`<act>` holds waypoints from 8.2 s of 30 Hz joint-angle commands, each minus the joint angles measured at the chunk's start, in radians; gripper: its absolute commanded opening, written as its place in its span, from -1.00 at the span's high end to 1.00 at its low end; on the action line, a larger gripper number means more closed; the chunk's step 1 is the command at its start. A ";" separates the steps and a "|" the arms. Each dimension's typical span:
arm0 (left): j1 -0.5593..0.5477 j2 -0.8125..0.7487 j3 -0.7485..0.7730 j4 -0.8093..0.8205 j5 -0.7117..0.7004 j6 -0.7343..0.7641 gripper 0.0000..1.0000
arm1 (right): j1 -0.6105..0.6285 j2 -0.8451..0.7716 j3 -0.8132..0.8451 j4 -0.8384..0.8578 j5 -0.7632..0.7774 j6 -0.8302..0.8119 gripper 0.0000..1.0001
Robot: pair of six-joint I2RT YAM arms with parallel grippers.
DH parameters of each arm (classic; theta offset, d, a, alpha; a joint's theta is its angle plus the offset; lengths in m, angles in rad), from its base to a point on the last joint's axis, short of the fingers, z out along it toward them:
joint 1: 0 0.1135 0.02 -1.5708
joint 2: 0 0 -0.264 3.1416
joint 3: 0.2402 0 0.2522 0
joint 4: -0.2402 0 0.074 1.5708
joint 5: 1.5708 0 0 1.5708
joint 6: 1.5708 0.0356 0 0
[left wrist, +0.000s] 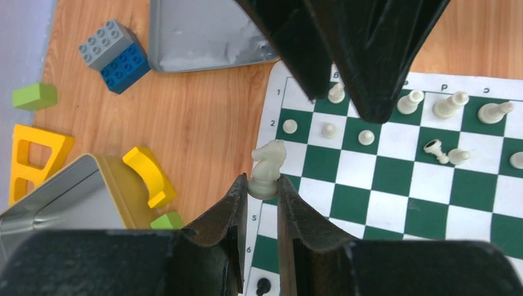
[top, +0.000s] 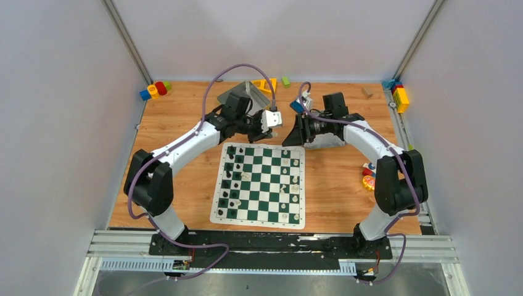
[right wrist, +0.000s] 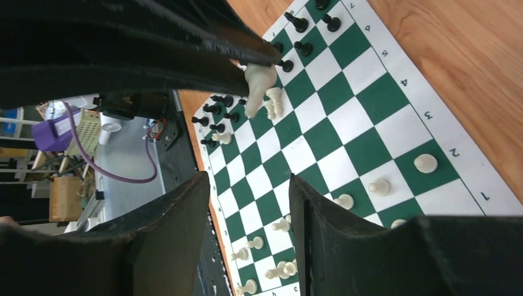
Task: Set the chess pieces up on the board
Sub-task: Place the chess piece on the chessboard, then pick up the chess piece from the chessboard.
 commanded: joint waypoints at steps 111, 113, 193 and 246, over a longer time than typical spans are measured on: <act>0.358 -0.312 -0.015 -0.305 -0.161 -0.310 -1.00 | 0.647 -0.180 -0.307 -0.388 0.801 -0.522 1.00; 0.358 -0.316 -0.018 -0.305 -0.164 -0.310 -1.00 | 0.658 -0.168 -0.305 -0.388 0.812 -0.519 1.00; 0.619 -0.521 -0.204 -0.404 -0.382 -0.336 -1.00 | 0.796 0.240 0.183 -0.085 0.611 -0.425 0.03; 0.619 -0.529 -0.266 -0.366 -0.376 -0.298 -1.00 | 0.830 0.293 0.226 -0.117 0.681 -0.459 0.94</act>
